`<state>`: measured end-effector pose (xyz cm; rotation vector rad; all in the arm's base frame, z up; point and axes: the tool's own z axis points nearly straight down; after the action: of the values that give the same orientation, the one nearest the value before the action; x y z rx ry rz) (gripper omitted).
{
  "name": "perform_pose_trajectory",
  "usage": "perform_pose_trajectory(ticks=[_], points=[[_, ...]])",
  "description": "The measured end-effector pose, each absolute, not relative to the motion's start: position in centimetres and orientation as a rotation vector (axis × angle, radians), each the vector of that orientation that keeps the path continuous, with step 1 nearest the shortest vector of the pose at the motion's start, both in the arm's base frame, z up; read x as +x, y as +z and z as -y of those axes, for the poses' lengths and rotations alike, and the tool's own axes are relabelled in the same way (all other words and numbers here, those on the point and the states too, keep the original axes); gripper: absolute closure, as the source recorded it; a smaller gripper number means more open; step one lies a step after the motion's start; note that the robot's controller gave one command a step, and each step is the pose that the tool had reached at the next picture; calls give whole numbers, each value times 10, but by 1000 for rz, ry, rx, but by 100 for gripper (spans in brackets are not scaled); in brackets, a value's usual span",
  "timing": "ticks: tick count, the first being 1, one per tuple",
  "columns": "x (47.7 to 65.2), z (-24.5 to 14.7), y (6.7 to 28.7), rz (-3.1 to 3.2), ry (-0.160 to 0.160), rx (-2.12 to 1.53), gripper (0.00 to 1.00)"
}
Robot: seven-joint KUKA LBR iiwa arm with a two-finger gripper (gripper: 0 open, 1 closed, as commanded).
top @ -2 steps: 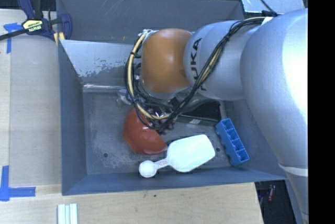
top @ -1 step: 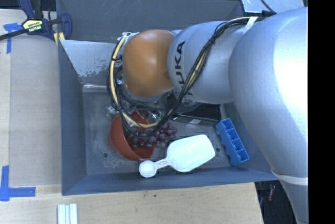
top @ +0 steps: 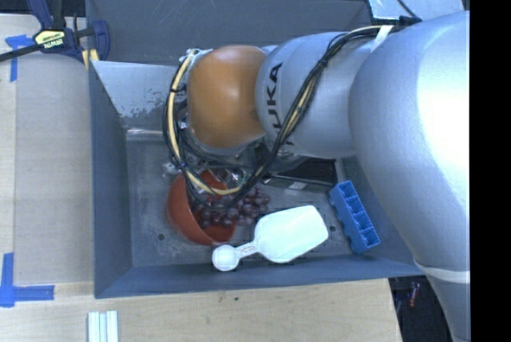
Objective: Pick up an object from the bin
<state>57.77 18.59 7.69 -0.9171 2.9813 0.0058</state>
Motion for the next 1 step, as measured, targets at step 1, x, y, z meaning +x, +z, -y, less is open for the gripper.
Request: perform_pose_trajectory(ticks=[1], points=[[580,-185,77,-2983,5,-911,100]])
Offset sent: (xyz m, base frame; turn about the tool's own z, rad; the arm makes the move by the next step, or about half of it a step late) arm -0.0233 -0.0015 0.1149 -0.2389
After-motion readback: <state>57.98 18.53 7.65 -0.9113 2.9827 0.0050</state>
